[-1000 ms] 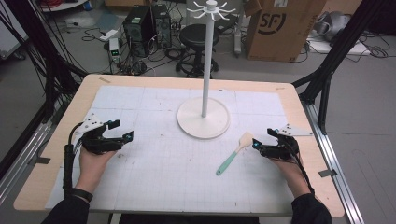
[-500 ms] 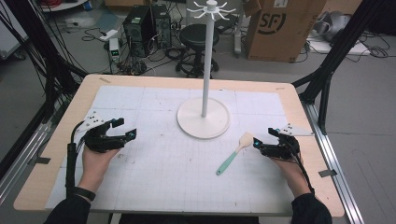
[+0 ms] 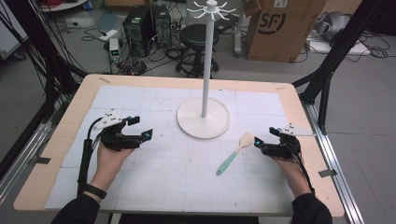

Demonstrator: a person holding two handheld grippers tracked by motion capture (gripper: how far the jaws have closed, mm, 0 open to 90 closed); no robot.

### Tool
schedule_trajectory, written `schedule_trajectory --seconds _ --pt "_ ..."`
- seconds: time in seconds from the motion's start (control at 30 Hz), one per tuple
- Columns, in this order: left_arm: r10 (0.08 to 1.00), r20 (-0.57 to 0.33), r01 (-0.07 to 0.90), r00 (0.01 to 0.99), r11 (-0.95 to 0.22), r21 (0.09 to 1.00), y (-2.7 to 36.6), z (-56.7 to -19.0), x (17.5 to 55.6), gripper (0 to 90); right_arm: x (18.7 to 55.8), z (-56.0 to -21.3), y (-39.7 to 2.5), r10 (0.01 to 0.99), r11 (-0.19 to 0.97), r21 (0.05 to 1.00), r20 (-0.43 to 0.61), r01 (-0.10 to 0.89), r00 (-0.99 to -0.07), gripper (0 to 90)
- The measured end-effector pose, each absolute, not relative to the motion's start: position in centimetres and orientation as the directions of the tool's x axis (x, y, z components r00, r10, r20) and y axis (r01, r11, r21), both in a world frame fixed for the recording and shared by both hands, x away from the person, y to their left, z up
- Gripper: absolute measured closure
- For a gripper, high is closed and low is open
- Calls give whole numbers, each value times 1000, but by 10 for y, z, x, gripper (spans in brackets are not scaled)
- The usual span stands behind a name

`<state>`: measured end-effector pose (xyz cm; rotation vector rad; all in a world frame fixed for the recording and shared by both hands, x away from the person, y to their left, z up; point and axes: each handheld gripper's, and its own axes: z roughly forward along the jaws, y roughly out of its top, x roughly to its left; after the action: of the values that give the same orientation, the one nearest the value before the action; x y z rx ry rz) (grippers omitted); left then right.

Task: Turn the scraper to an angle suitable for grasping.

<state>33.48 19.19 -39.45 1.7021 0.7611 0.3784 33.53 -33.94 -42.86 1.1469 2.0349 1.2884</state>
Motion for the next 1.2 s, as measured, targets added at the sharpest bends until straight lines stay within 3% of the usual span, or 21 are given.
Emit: schedule_trajectory --seconds 0.47,1.2 --pt "551 -168 298 818 -155 942 105 -395 343 200 336 -427 -342 848 197 897 47 395 -528 173" --pt "457 -153 341 876 -364 867 -29 -418 352 238 336 -427 -345 860 183 900 48 395 -508 174"
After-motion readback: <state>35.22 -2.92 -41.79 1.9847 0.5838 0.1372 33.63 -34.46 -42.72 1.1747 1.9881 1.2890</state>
